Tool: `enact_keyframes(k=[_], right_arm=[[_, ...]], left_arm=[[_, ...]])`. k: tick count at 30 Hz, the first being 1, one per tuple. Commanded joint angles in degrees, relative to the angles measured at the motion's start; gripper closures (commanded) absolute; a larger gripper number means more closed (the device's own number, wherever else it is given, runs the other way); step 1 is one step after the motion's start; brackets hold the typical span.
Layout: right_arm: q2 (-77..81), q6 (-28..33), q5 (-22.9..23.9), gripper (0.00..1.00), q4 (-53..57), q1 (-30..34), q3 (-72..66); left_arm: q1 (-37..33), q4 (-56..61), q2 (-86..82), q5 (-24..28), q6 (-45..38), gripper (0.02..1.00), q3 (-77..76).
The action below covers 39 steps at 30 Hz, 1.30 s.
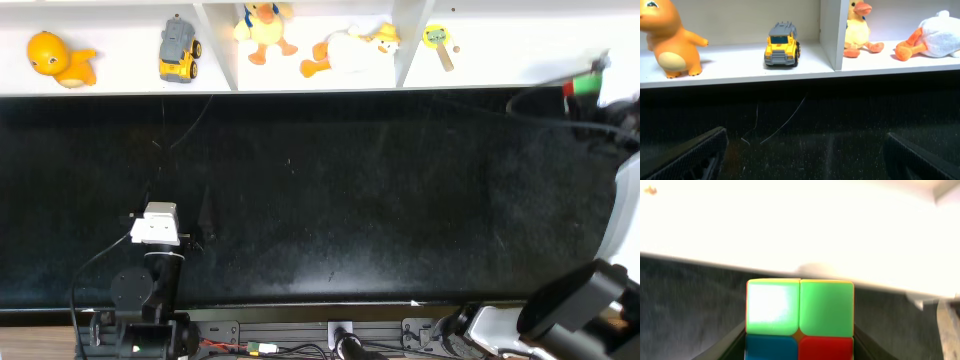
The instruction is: Store Toys
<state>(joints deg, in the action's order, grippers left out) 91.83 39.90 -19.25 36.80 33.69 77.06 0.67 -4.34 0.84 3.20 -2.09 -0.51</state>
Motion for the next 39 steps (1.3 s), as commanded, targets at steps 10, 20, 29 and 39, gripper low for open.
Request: enact_keyframes(k=[10, 20, 29, 39], right_arm=[[16.61, -7.96, -0.39, 0.549, 4.55, -8.68, 18.56], [22.36, -11.26, -0.63, 0.511, 5.42, -10.86, 22.38], [22.43, -11.67, -0.20, 0.005, 5.20, -10.80, 22.38], [10.36, -12.24, 5.77, 0.005, 4.61, -11.69, 13.05]], left_arm=[[-0.11, -0.28, -0.66, -0.31, -0.92, 0.023, 0.04], [-0.11, -0.28, -0.66, -0.31, -0.92, 0.020, 0.04], [-0.11, -0.28, -0.68, -0.31, -0.92, 0.020, 0.04], [-0.11, -0.28, -0.66, -0.31, -0.94, 0.020, 0.04]])
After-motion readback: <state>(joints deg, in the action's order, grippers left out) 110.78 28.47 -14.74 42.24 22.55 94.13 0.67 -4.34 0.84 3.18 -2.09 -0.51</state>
